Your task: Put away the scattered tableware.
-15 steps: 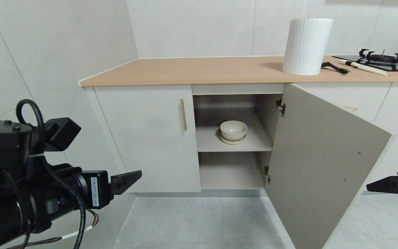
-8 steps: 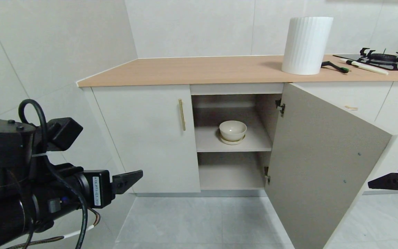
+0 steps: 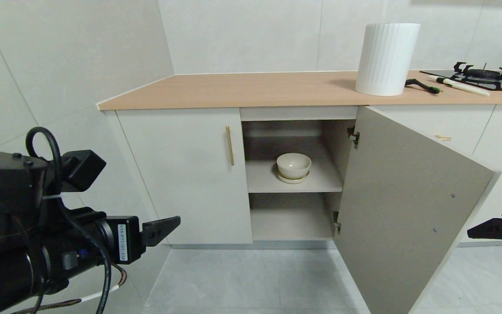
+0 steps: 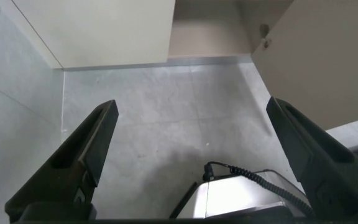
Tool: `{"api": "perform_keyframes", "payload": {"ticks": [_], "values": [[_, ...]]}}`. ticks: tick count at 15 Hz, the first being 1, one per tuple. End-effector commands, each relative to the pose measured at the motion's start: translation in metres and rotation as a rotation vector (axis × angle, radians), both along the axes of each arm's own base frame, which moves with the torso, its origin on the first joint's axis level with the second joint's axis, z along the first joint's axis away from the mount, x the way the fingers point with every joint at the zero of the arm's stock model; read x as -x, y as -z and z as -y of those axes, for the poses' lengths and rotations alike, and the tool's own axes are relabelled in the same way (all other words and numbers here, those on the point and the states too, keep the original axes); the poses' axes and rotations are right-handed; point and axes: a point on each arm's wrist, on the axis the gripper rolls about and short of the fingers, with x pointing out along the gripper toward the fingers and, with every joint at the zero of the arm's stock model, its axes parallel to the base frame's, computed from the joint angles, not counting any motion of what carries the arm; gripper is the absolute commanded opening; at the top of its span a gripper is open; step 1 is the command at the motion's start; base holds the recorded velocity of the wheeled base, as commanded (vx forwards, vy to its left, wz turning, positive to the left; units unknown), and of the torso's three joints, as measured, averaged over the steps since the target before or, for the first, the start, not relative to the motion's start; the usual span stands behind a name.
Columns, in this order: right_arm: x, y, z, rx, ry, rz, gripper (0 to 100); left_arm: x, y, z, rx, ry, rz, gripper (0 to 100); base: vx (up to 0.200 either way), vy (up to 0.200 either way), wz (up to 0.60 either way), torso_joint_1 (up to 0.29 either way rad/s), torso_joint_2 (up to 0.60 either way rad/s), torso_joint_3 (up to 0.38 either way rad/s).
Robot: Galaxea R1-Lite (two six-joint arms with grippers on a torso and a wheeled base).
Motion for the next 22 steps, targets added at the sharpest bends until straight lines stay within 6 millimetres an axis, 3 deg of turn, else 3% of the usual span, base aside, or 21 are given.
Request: {"api": "perform_keyframes", "payload": {"ticks": [1,3,7,15,22], "values": [[-0.001,0.000,0.000,0.001,0.000,-0.002,100,-0.001,0.001,0.001,-0.003,0.001,-0.005,100,0.000,-0.200,0.00,-0.002,0.01,0.007],[0.001,0.000,0.000,0.003,0.002,-0.001,100,0.001,0.003,0.000,-0.006,0.004,-0.007,100,0.000,-0.200,0.00,0.007,0.00,0.002],[-0.004,0.005,0.001,0.041,0.032,-0.029,100,0.001,0.003,0.000,-0.006,0.004,-0.007,100,0.000,0.000,0.00,0.000,0.00,0.000],[-0.058,0.032,0.024,0.041,0.200,0.061,100,-0.002,0.002,-0.004,0.009,-0.022,-0.004,100,0.000,0.000,0.00,0.000,0.00,0.000],[-0.079,0.058,0.015,-0.020,0.142,0.102,100,-0.001,0.001,-0.007,0.034,-0.026,0.051,100,0.000,0.000,0.00,0.000,0.00,0.000]]}}
